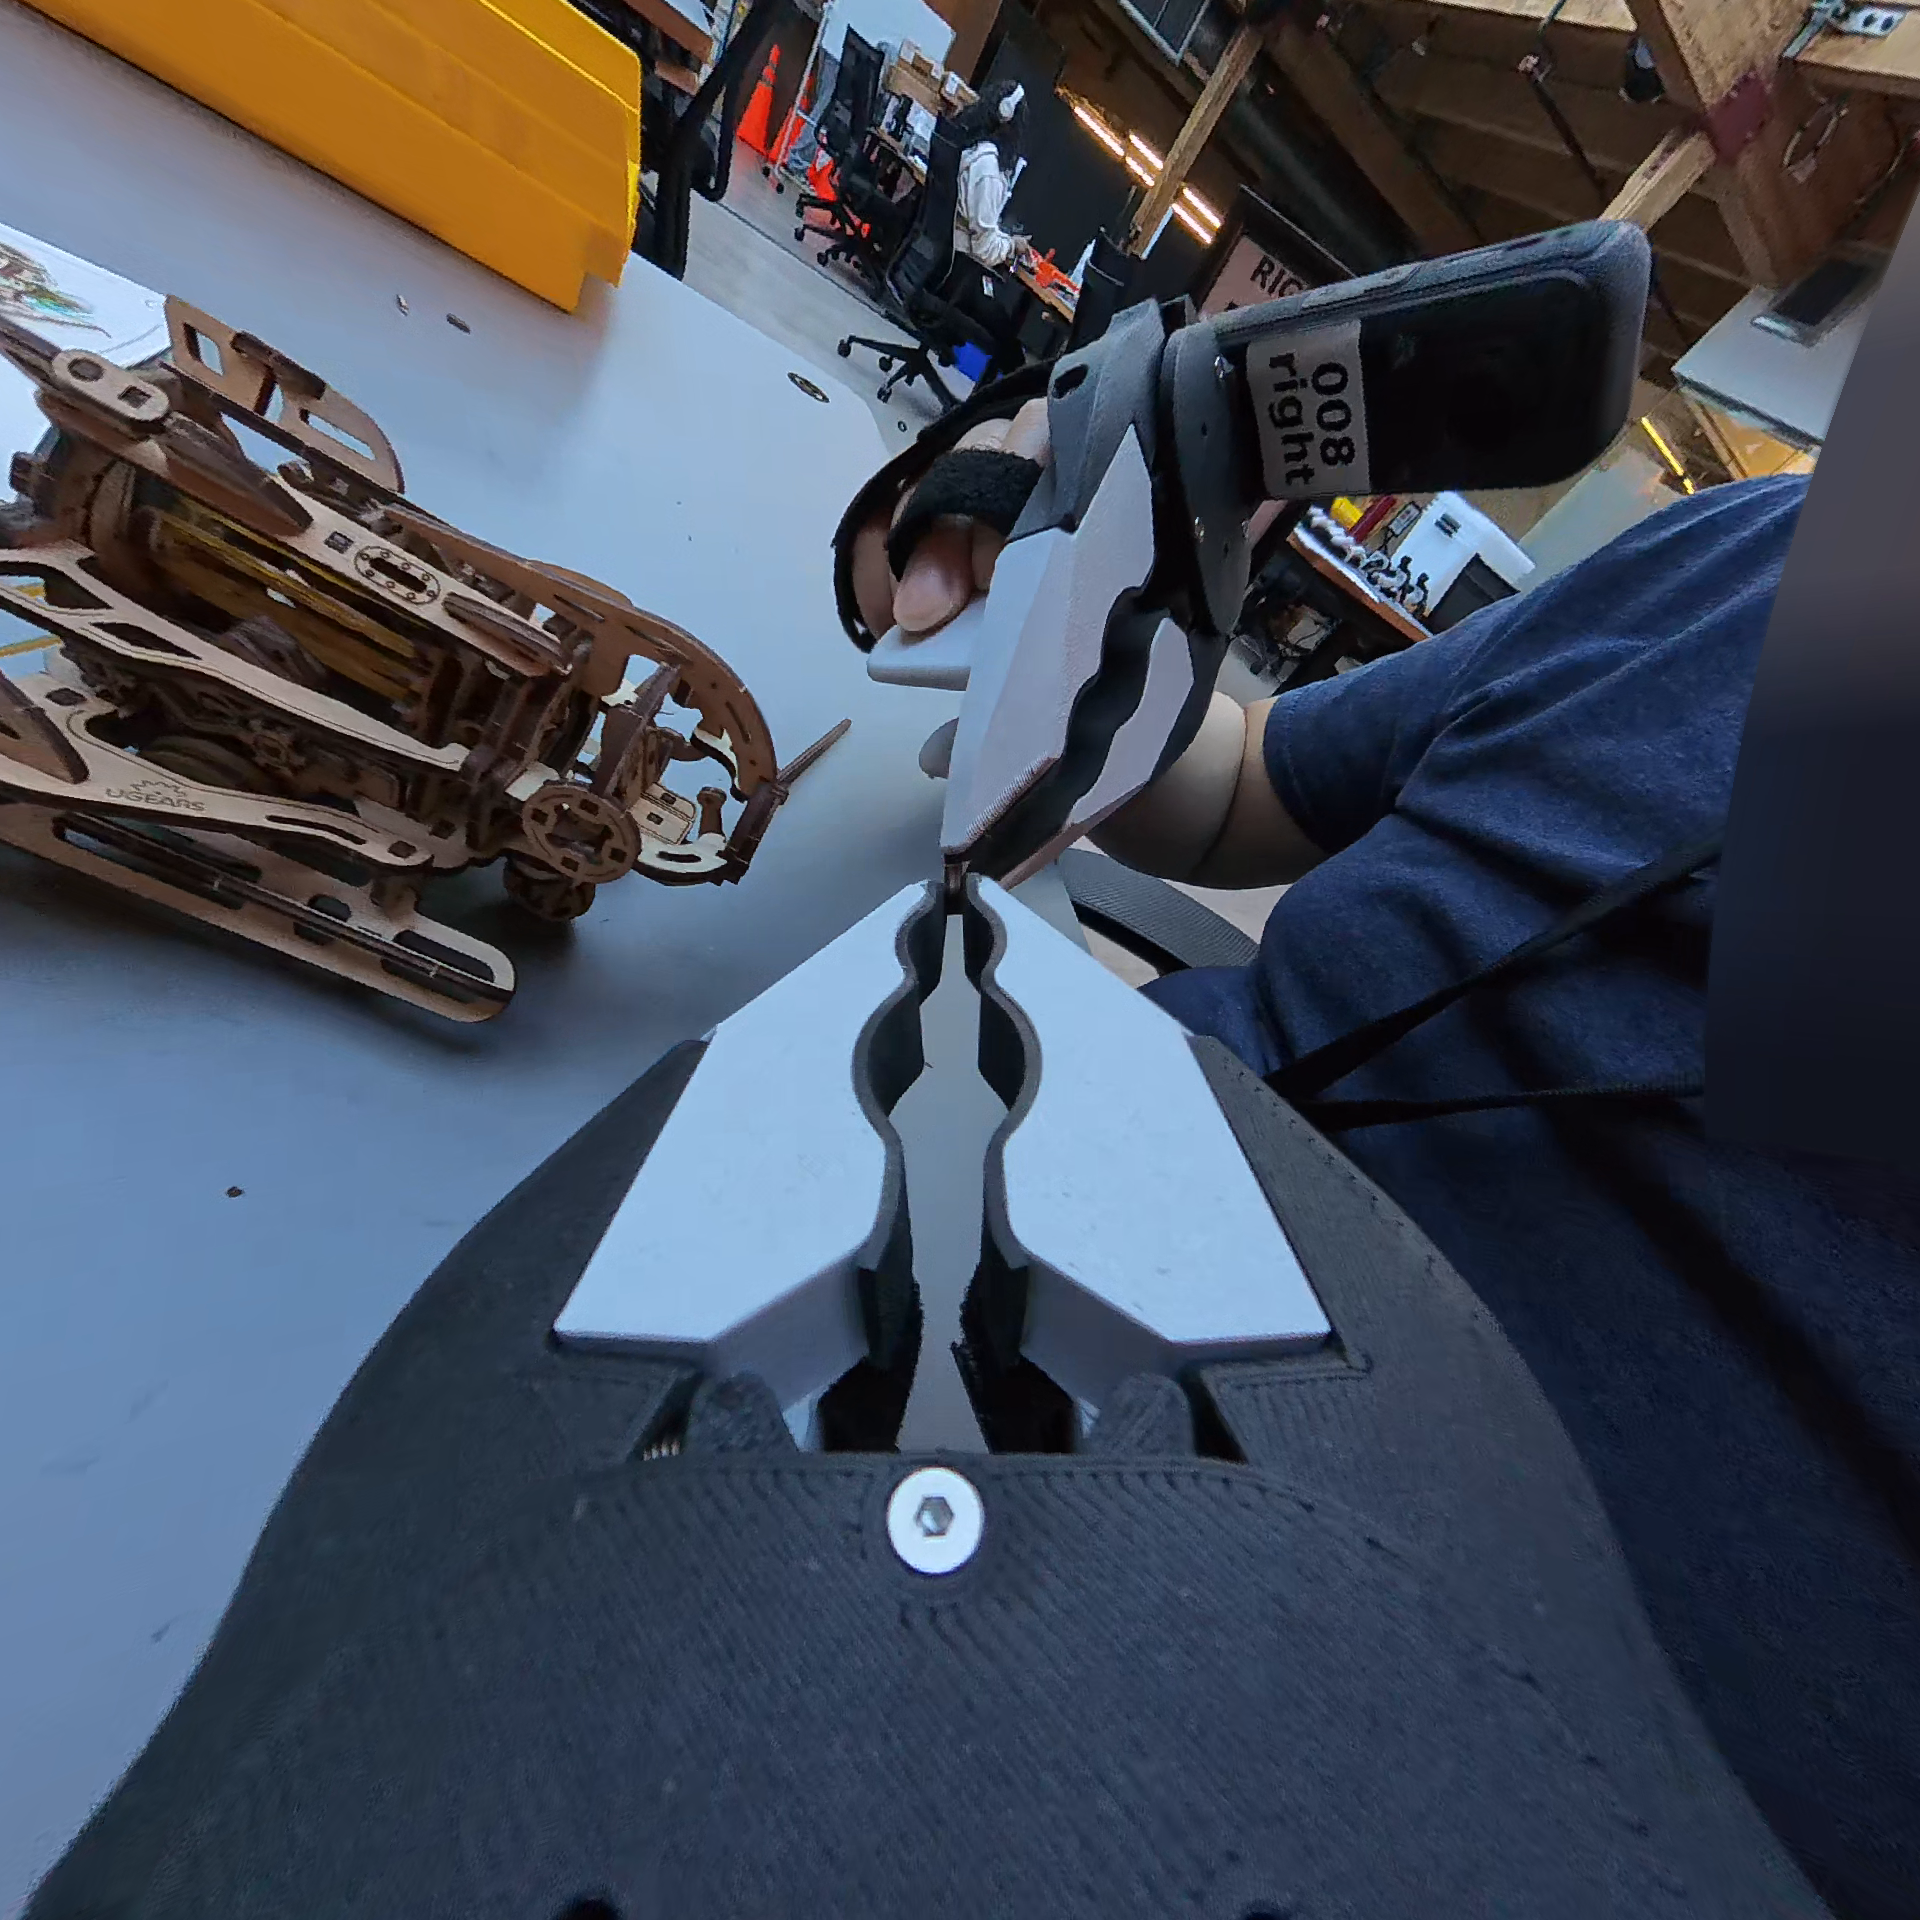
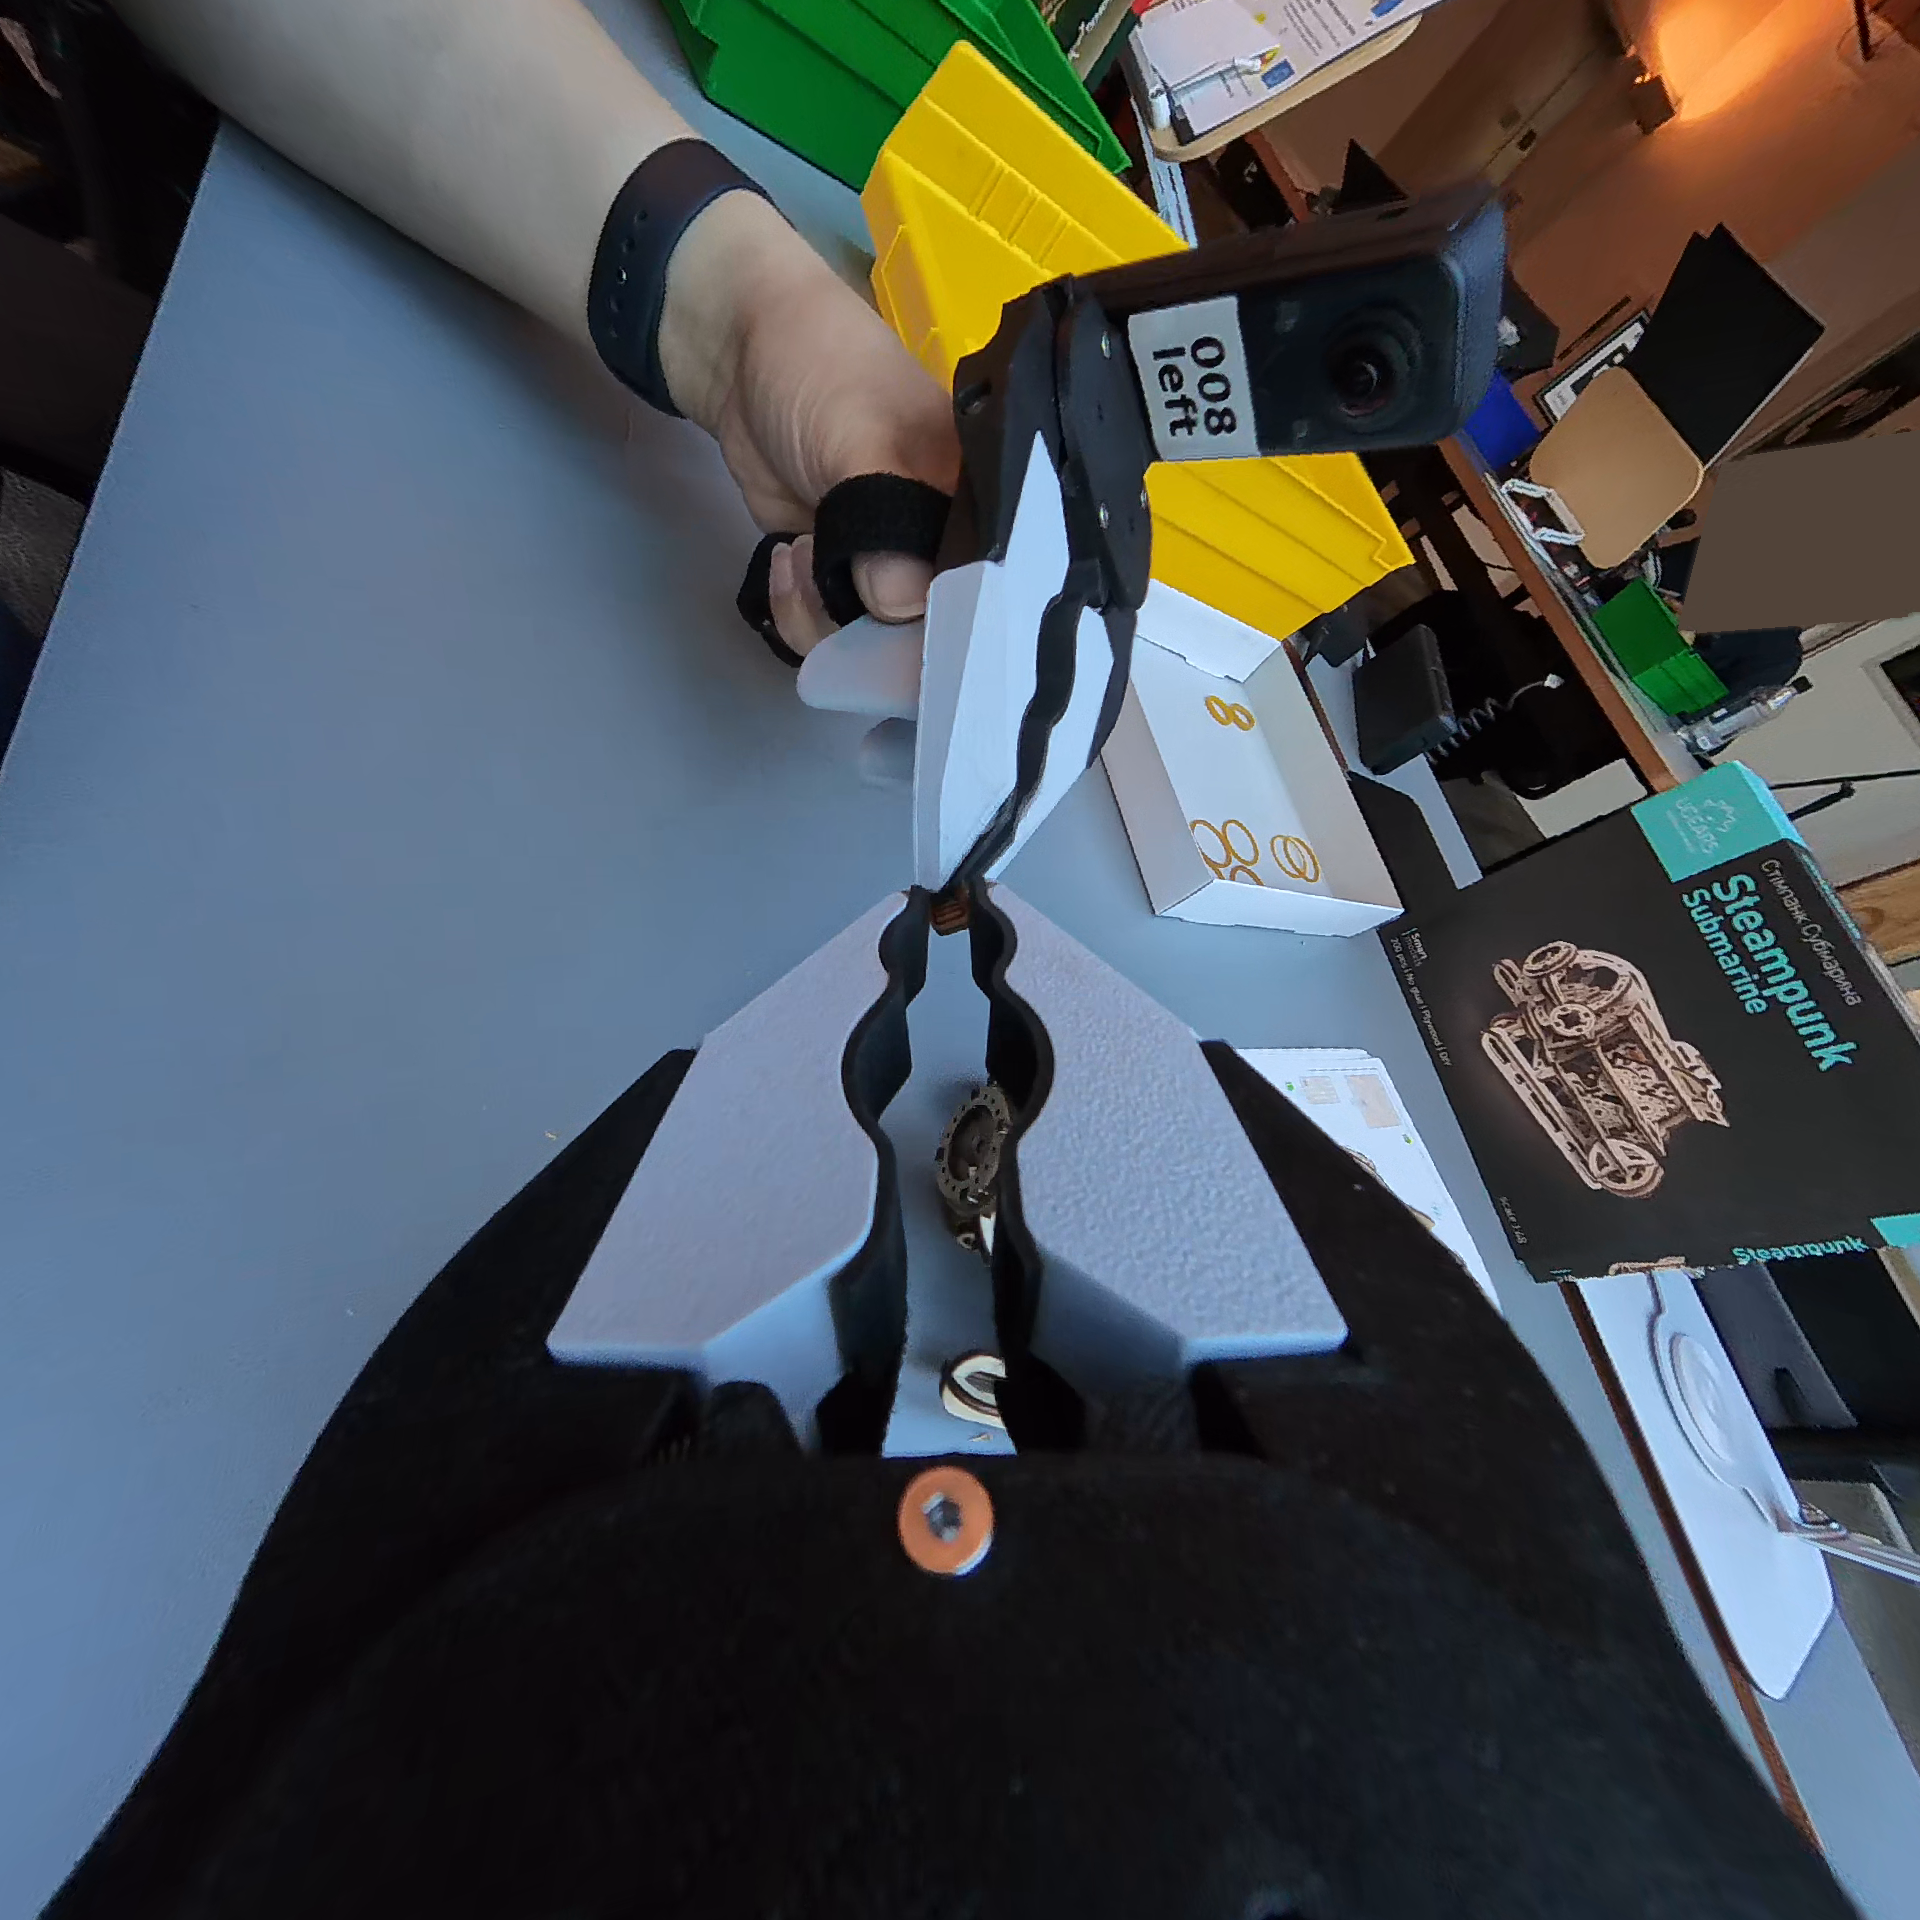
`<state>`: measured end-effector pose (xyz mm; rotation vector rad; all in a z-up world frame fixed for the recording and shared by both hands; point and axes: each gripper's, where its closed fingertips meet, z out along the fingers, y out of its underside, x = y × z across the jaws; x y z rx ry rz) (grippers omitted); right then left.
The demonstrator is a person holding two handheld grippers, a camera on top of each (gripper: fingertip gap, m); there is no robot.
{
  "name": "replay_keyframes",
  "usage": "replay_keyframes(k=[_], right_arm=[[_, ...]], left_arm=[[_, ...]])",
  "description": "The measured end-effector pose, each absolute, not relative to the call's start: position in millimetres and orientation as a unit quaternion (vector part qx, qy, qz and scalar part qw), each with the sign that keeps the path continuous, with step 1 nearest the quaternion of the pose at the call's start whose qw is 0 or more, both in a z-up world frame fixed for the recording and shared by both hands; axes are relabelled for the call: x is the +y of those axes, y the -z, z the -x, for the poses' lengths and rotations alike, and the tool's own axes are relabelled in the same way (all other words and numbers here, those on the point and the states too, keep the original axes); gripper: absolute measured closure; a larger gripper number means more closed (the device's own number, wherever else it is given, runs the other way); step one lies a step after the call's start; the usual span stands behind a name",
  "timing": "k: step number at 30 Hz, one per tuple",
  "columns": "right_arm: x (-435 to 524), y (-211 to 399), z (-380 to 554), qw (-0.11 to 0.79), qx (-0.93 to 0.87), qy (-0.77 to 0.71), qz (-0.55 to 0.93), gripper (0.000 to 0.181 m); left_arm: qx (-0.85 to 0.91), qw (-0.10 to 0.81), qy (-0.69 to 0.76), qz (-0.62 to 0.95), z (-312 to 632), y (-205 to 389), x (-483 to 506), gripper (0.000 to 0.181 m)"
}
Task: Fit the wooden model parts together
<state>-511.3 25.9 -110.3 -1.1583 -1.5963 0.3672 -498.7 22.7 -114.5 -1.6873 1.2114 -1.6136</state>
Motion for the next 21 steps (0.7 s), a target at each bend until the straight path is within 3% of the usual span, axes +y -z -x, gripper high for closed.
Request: replay_keyframes(k=[8, 17, 21], right_arm=[[29.1, 107.5, 508.9, 0.523, -0.651, -0.201, 0.512, 0.168], [28.6, 100.8, 501.8, 0.336, -0.539, -0.42, 0.648, 0.177], [29.2, 98.1, 502.5, 0.33, -0.536, -0.422, 0.652, 0.176]], left_arm=[[0.432, 0.259, 0.599, 0.622, 499.1, 114.5, 26.3, 0.18], [0.485, 0.36, 0.525, 0.599, 497.1, 109.8, 25.9, 0.18], [0.483, 0.381, 0.522, 0.591, 497.7, 102.4, 25.9, 0.18]])
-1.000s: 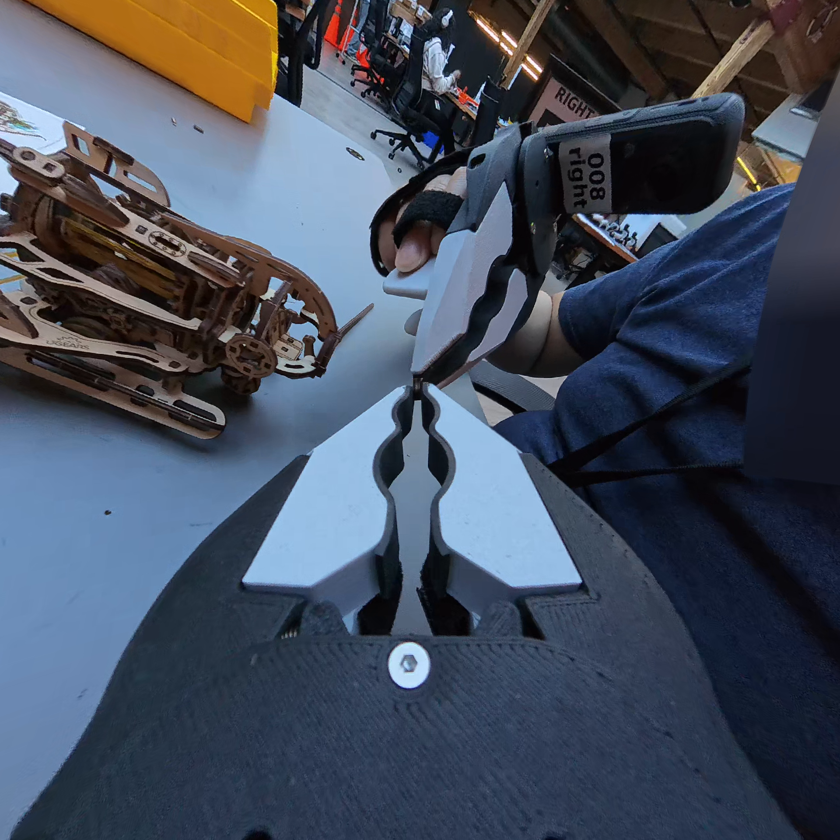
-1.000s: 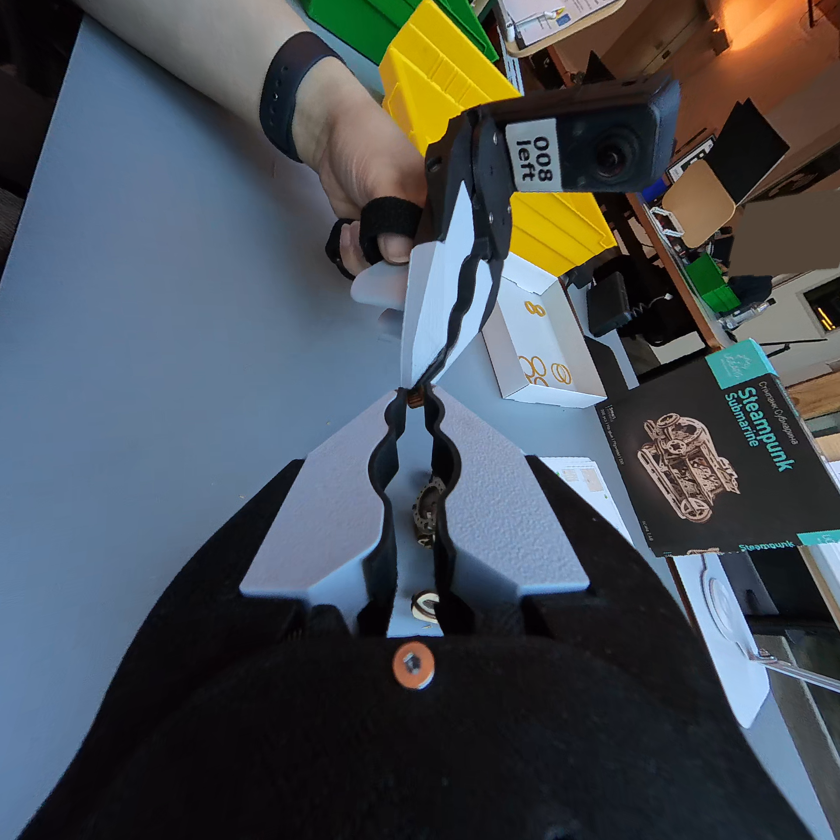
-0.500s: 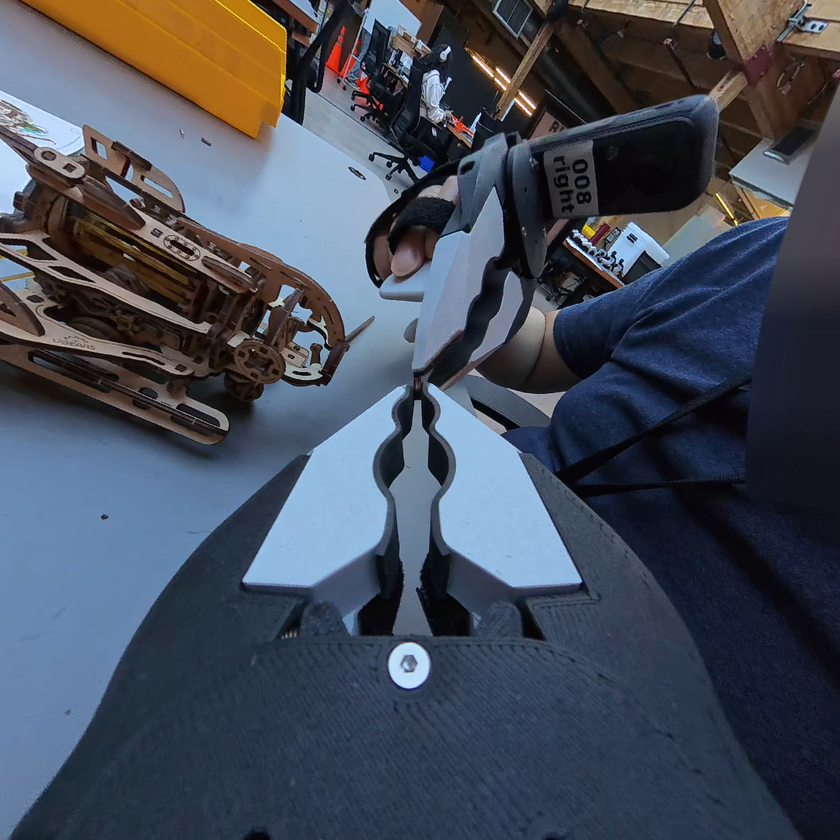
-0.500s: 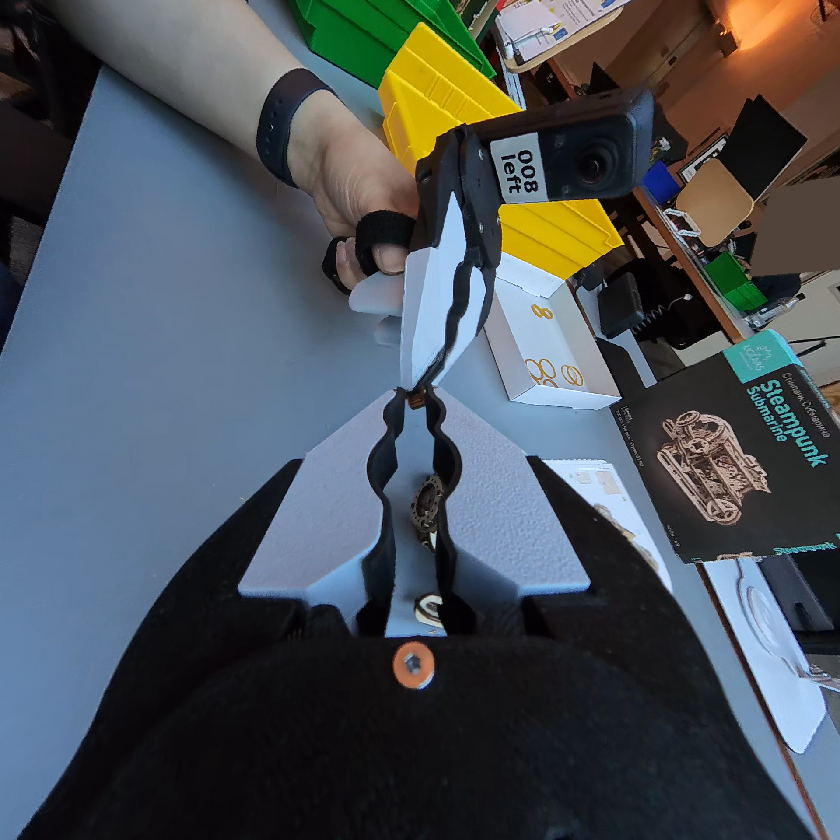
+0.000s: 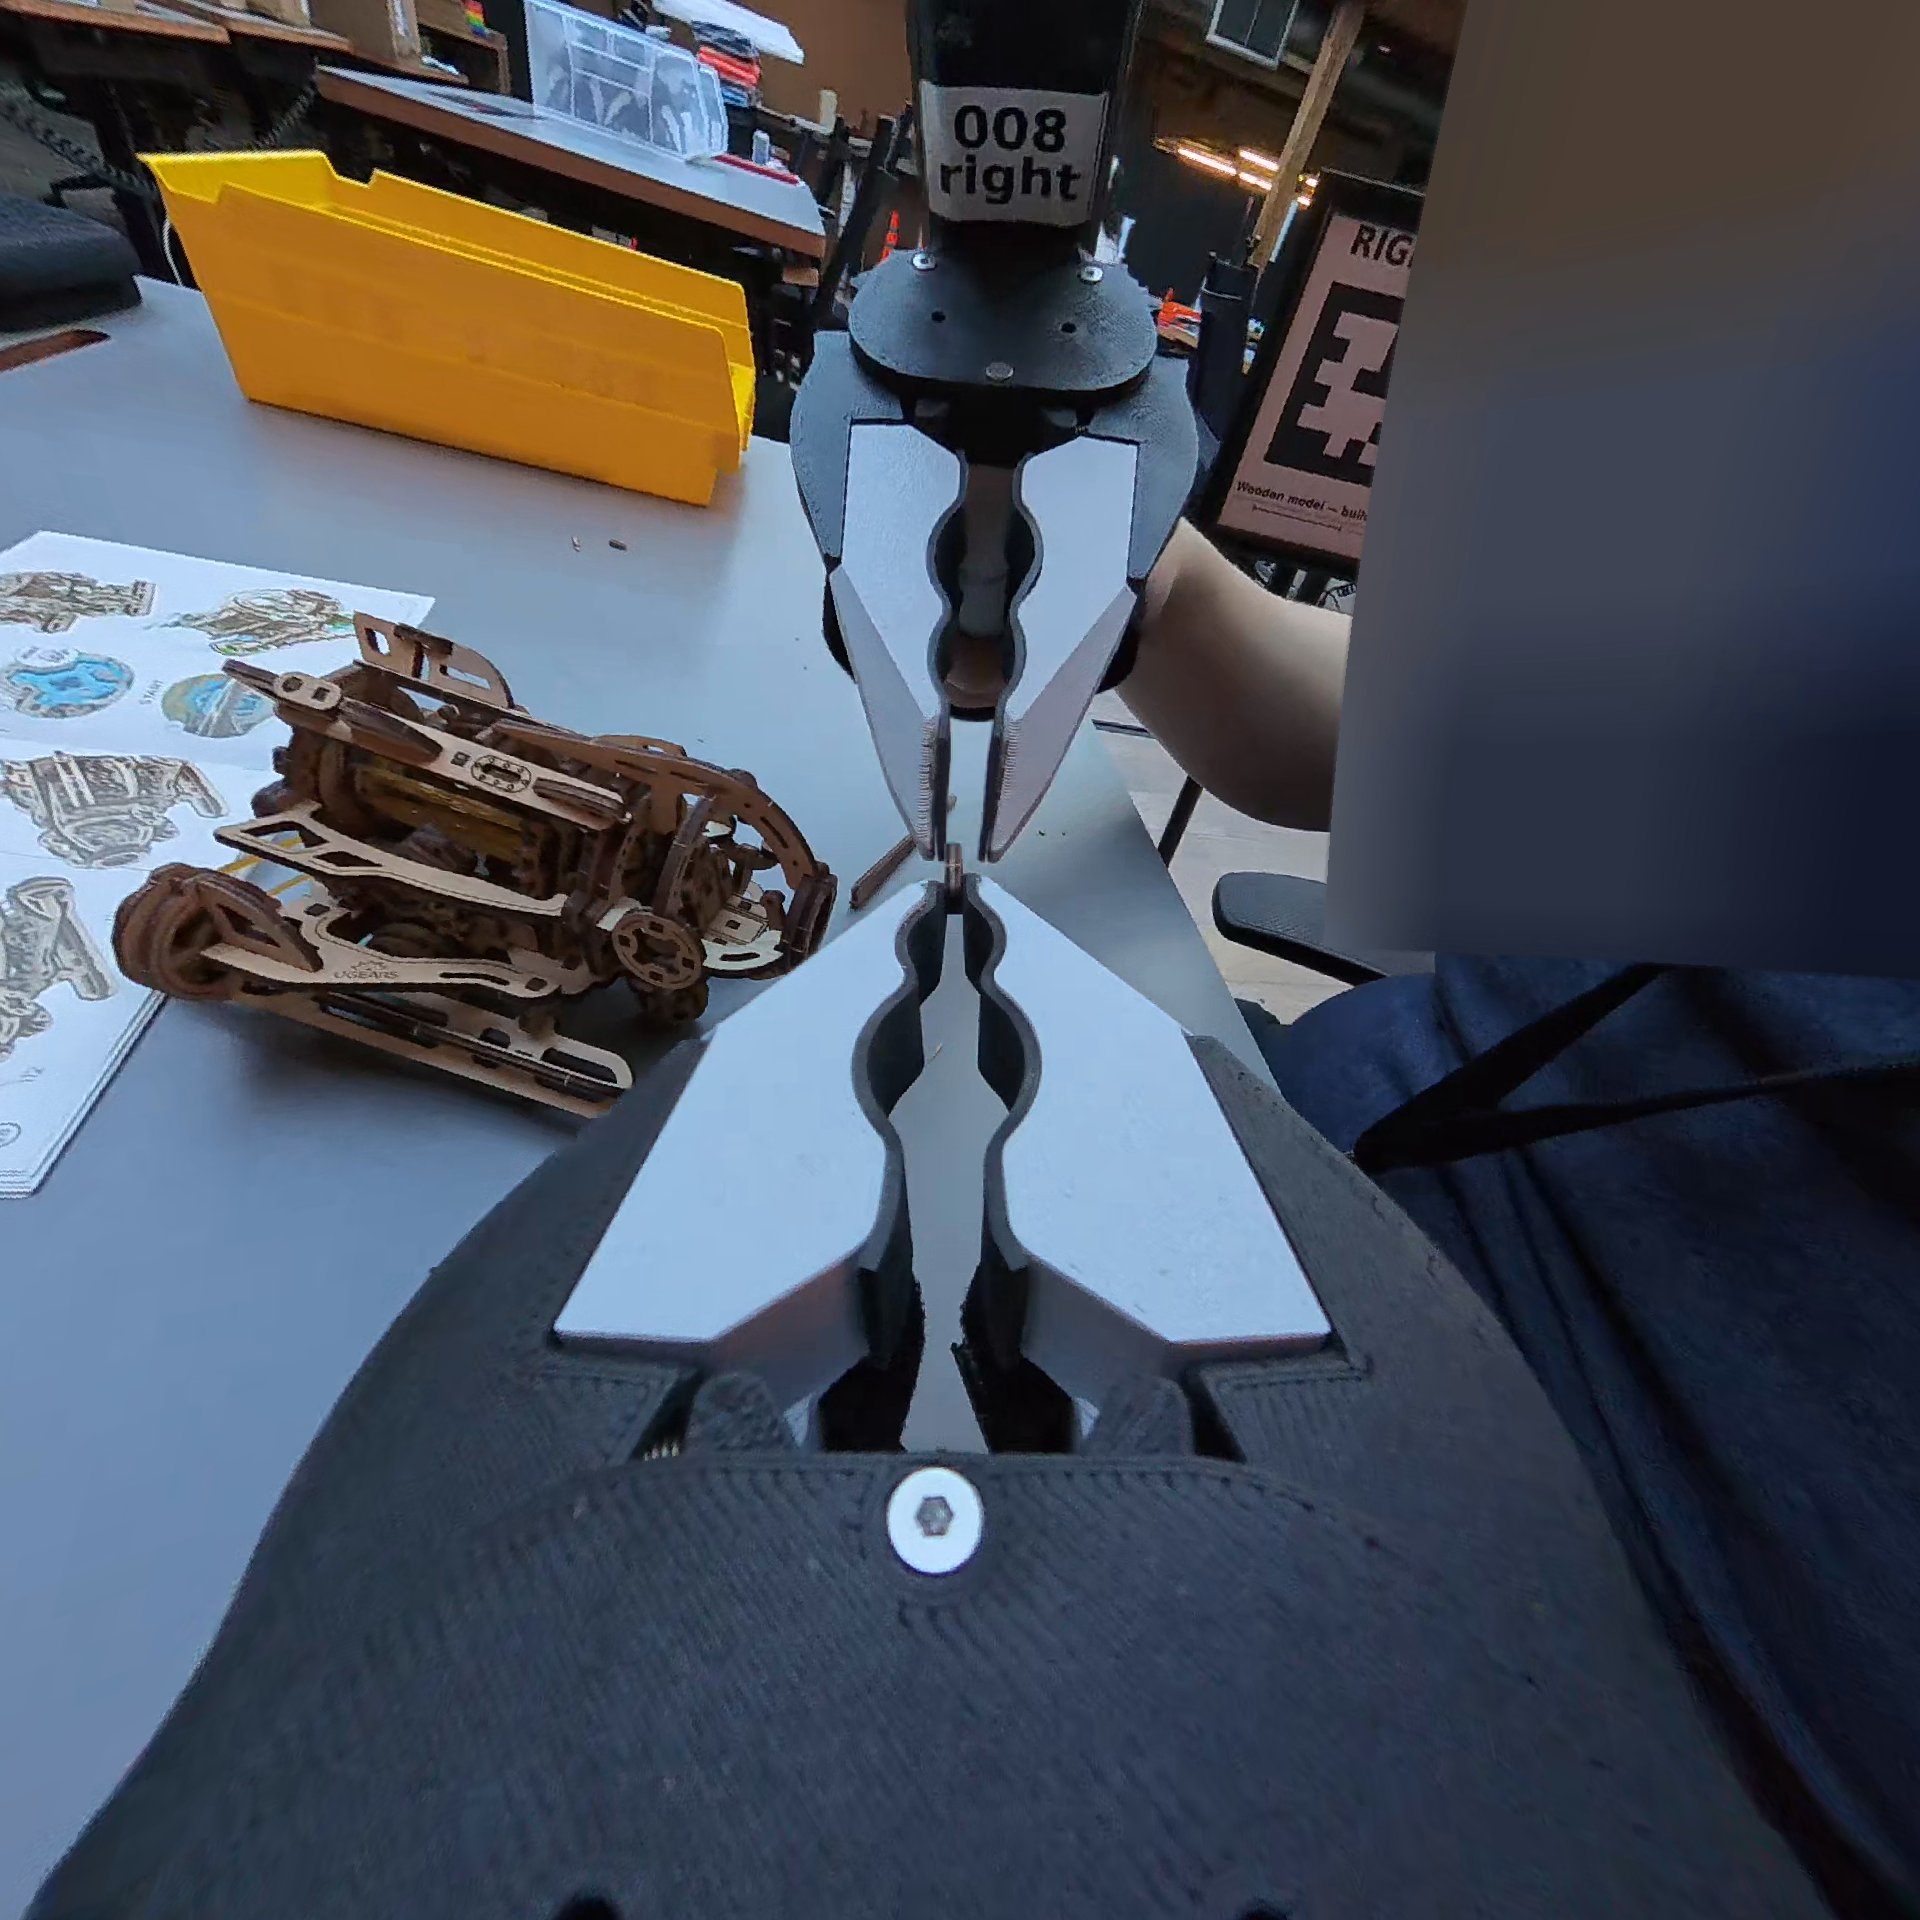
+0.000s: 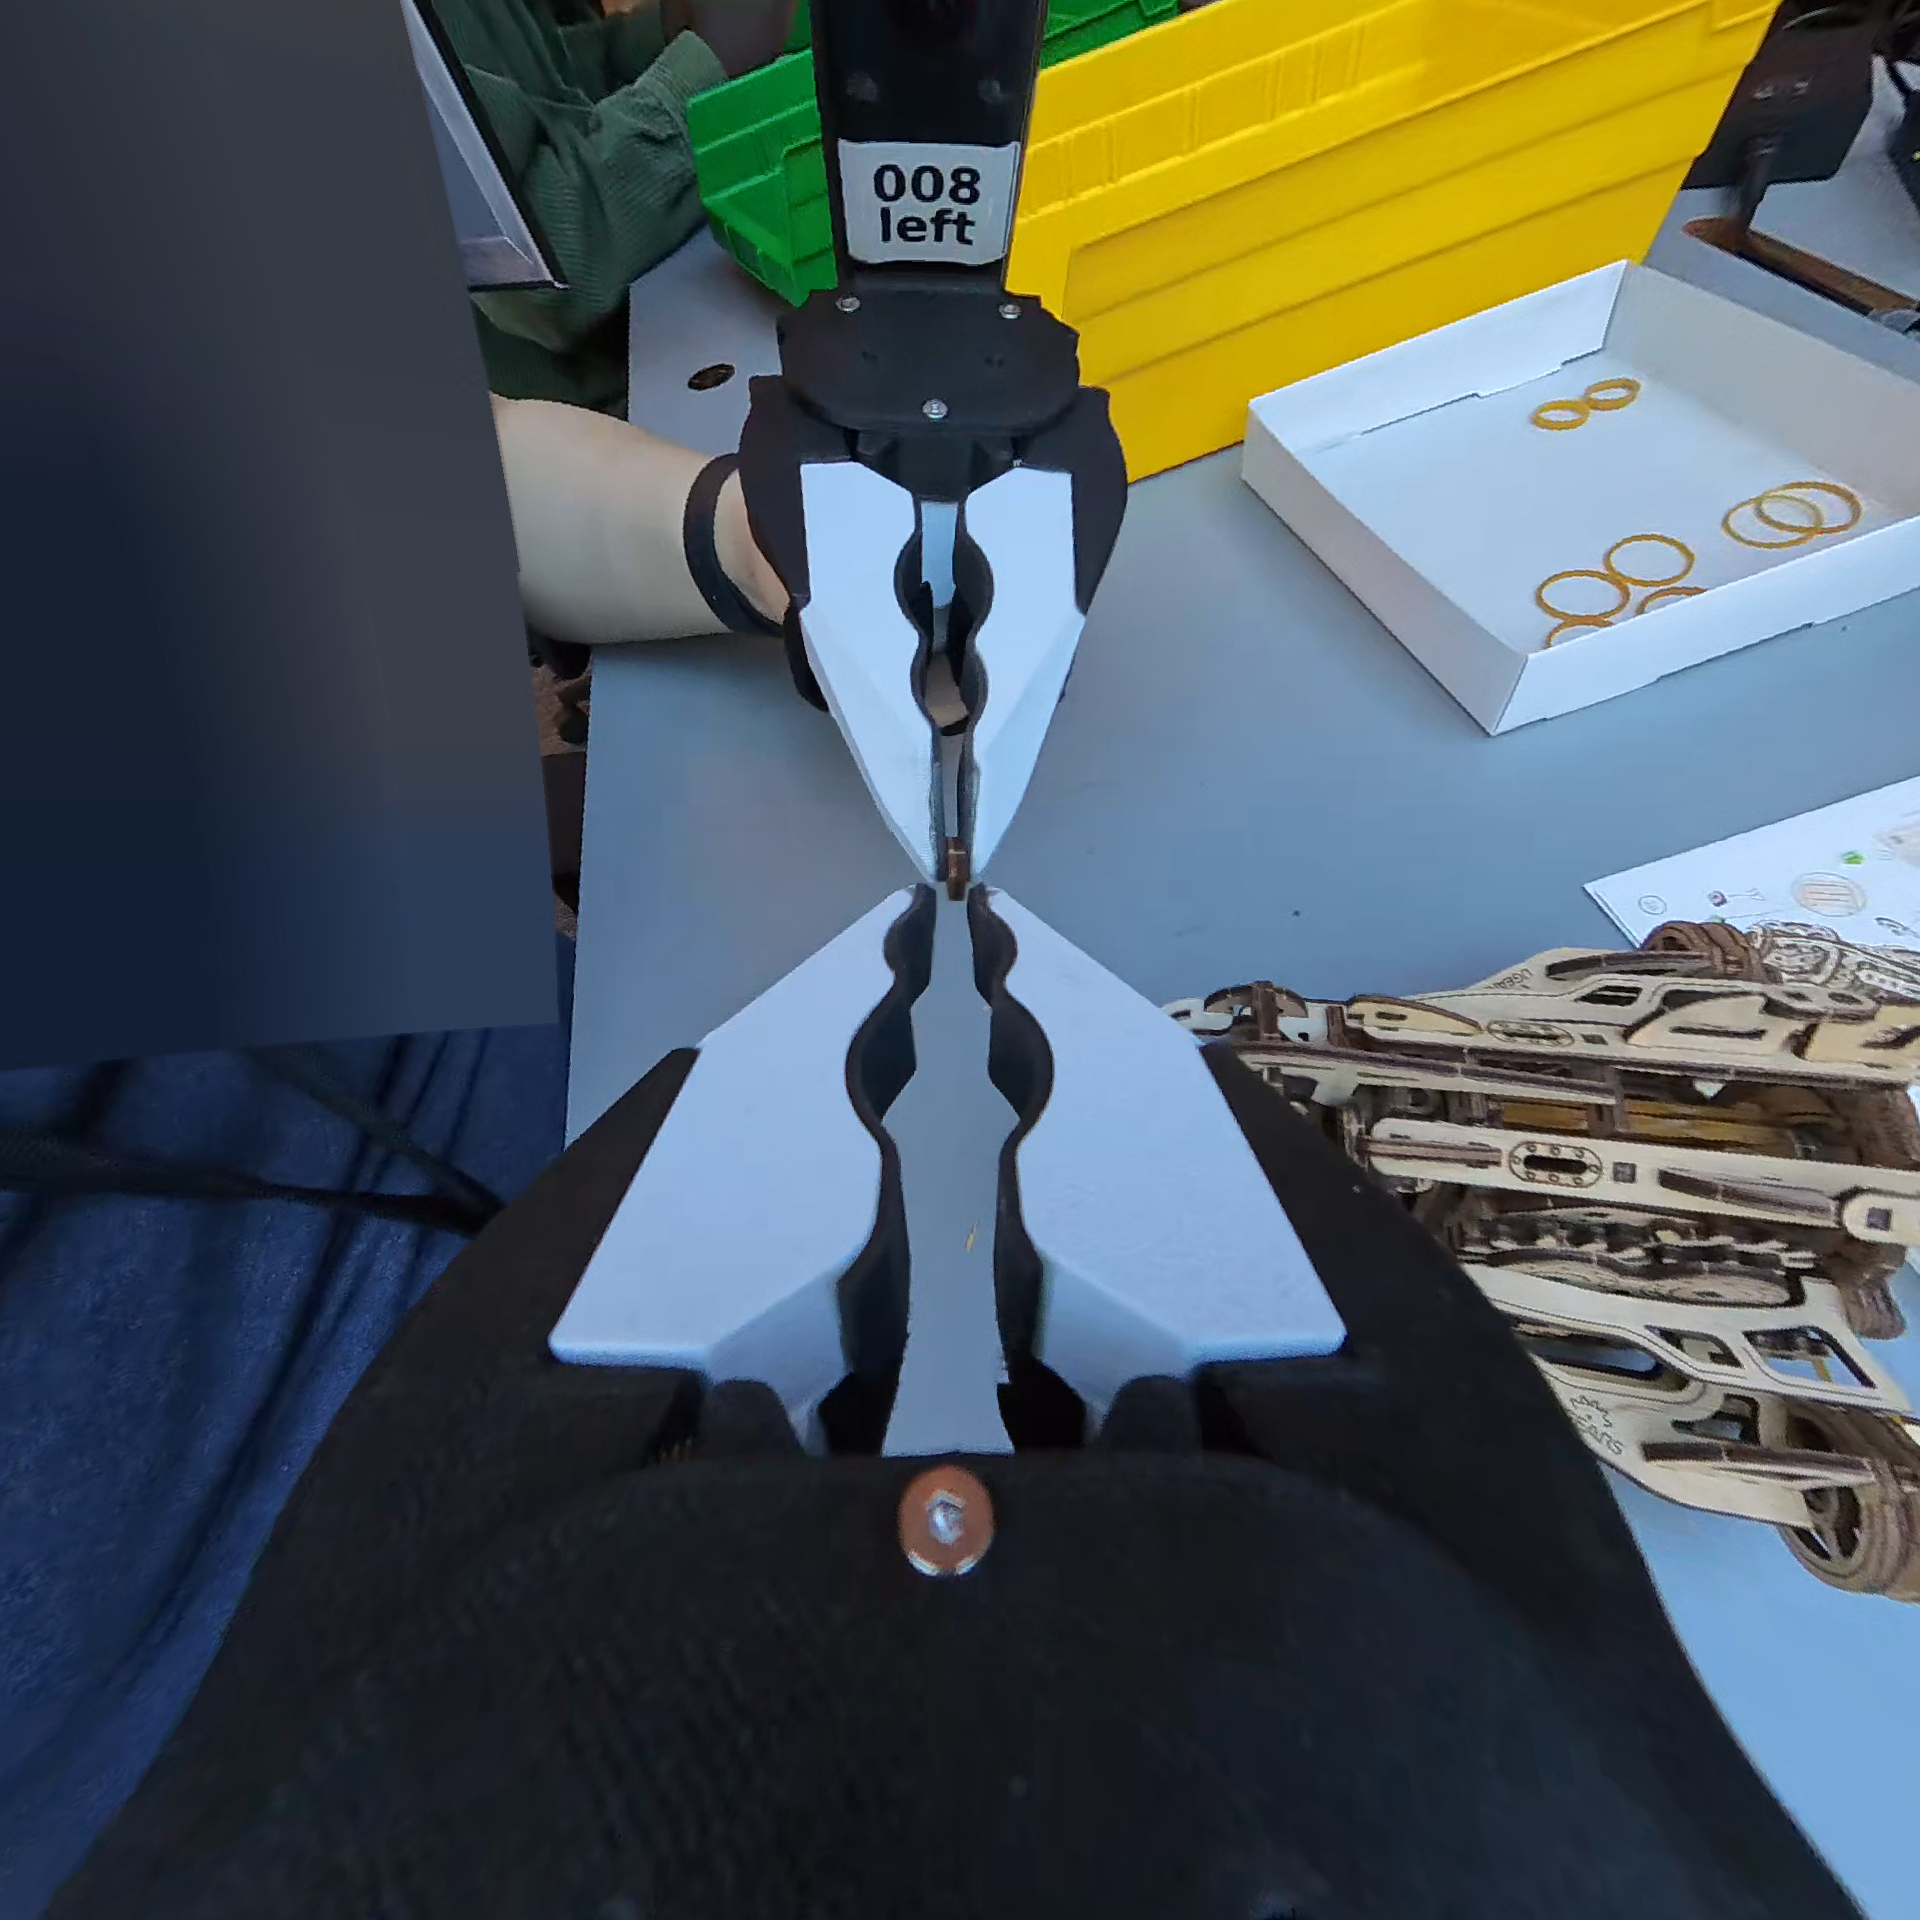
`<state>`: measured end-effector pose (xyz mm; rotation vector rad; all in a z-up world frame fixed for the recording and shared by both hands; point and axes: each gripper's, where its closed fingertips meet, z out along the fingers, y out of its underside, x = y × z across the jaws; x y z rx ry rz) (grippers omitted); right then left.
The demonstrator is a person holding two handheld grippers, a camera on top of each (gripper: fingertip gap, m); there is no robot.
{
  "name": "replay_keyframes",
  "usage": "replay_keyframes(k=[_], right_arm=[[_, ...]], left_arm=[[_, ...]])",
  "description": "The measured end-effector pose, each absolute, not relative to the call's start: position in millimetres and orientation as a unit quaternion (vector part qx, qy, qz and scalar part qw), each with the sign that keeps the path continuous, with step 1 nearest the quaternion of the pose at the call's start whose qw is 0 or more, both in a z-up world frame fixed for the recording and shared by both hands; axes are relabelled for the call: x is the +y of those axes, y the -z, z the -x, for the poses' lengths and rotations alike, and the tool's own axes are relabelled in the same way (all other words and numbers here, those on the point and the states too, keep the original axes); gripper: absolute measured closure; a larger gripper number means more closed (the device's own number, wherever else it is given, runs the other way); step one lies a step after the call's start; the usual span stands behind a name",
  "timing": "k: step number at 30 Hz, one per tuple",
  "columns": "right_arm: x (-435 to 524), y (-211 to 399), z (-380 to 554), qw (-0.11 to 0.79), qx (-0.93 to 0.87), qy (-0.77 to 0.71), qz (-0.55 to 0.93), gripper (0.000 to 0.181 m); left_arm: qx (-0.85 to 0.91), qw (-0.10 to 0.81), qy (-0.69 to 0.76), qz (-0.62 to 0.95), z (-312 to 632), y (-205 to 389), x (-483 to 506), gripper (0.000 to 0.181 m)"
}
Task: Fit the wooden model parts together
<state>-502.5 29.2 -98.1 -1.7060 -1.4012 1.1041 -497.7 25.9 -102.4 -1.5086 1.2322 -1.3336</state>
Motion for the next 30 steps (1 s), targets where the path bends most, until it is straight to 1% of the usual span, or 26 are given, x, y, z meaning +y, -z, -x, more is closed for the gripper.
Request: replay_keyframes(k=[5, 8, 9, 17, 18, 20, 22, 25, 28, 30], right_arm=[[26.9, 95.8, 505.3, 0.322, -0.547, -0.418, 0.651, 0.172], [26.1, 95.2, 506.2, 0.313, -0.553, -0.413, 0.652, 0.175], [26.1, 95.8, 506.3, 0.313, -0.558, -0.409, 0.651, 0.179], [23.7, 100.4, 501.8, 0.302, -0.57, -0.392, 0.656, 0.18], [24.8, 102.3, 500.3, 0.299, -0.572, -0.386, 0.659, 0.18], [29.4, 104.3, 497.5, 0.301, -0.575, -0.37, 0.664, 0.18], [35.4, 101.5, 494.5, 0.308, -0.575, -0.361, 0.667, 0.18], [56.8, 95.2, 484.6, 0.319, -0.581, -0.312, 0.68, 0.18], [77.2, 92.1, 477.5, 0.299, -0.596, -0.269, 0.695, 0.18], [87.0, 93.8, 476.1, 0.288, -0.604, -0.247, 0.701, 0.18]], left_arm=[[0.488, 0.391, 0.516, 0.585, 497.8, 100.0, 25.4, 0.18], [0.497, 0.393, 0.509, 0.582, 496.8, 100.8, 23.5, 0.18], [0.501, 0.391, 0.508, 0.581, 496.5, 101.2, 21.7, 0.18], [0.509, 0.391, 0.502, 0.58, 492.6, 104.5, 18.7, 0.18], [0.512, 0.39, 0.496, 0.582, 492.1, 106.3, 19.9, 0.178], [0.517, 0.401, 0.473, 0.59, 492.7, 109.3, 26.0, 0.164], [0.52, 0.423, 0.454, 0.586, 495.7, 105.8, 32.6, 0.164], [0.537, 0.443, 0.409, 0.59, 502.3, 102.7, 50.6, 0.157], [0.558, 0.421, 0.392, 0.598, 501.7, 102.5, 70.6, 0.162], [0.566, 0.407, 0.401, 0.595, 496.1, 99.7, 82.0, 0.17]])
